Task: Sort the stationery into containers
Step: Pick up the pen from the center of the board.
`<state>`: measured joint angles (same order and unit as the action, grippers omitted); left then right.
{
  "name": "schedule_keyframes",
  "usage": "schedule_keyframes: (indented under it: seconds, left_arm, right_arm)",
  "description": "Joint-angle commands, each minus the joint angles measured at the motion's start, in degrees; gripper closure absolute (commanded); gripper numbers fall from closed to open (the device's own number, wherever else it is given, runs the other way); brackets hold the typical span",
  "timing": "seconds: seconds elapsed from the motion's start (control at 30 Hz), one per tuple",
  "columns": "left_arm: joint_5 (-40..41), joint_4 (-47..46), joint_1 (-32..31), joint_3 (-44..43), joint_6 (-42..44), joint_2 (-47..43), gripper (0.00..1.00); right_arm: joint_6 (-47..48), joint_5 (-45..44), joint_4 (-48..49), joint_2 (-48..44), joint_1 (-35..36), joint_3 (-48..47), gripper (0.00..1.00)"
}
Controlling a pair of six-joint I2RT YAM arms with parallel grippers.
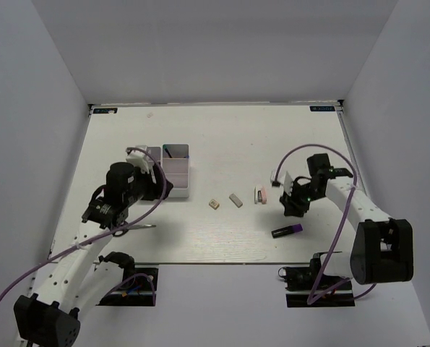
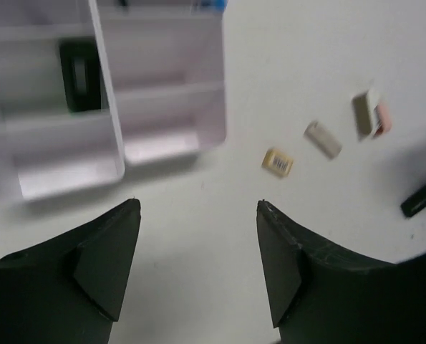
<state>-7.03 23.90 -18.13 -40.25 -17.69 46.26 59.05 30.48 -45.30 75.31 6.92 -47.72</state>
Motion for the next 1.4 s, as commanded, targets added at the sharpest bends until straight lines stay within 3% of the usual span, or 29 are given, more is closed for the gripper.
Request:
schedule_keyframes:
  seconds: [0.0, 0.03, 0.2, 0.33, 0.53, 0.77, 0.97, 1.17, 1.37]
  left_arm:
    - [-2.66, 13.10, -0.24, 3.50, 0.46, -3.44, 0.23]
    - [-1.07, 13.10, -0.24, 4.21, 0.55, -4.15, 0.22]
    - [-0.01, 12.92, -0.41, 7.47, 0.38, -8.90, 0.18]
    - [0.26, 14.41, -0.41, 6.94, 0.38, -8.65, 0.17]
    - [0.52, 14.51, -0.33, 7.12, 0.38, -9.43, 0.17]
    - [2.01, 14.68, -0.41, 7.29, 0.03, -11.36, 0.17]
    - [3.77, 14.86, -0.41, 7.38, 0.20, -13.30, 0.17]
    - [5.88, 15.30, -0.33, 7.64, 0.29, -16.28, 0.16]
    - [8.24, 15.91, -0.24, 8.43, 0.12, -19.54, 0.16]
  right_arm:
    - [25.11, -0.86, -4.18, -3.59, 0.90, 6.14, 0.45]
    - [26.54, -0.43, -4.01, -3.85, 0.90, 6.76, 0.37]
    - [34.19, 3.09, -8.40, -1.92, 2.31, 6.33, 0.34]
    - [32.19, 1.08, -2.88, -2.10, 4.15, 9.84, 0.32]
    - [31.13, -0.15, -2.34, -2.36, 7.05, 12.13, 0.32]
    - [26.12, -7.79, 1.61, -2.62, 12.85, 14.94, 0.34]
    - [23.58, -16.94, 2.76, -0.17, 18.04, 16.79, 0.45]
    - [21.56, -23.35, 1.79, 4.31, 22.08, 16.96, 0.77]
    - [18.39, -26.00, -0.82, 5.29, 24.98, 15.04, 1.00]
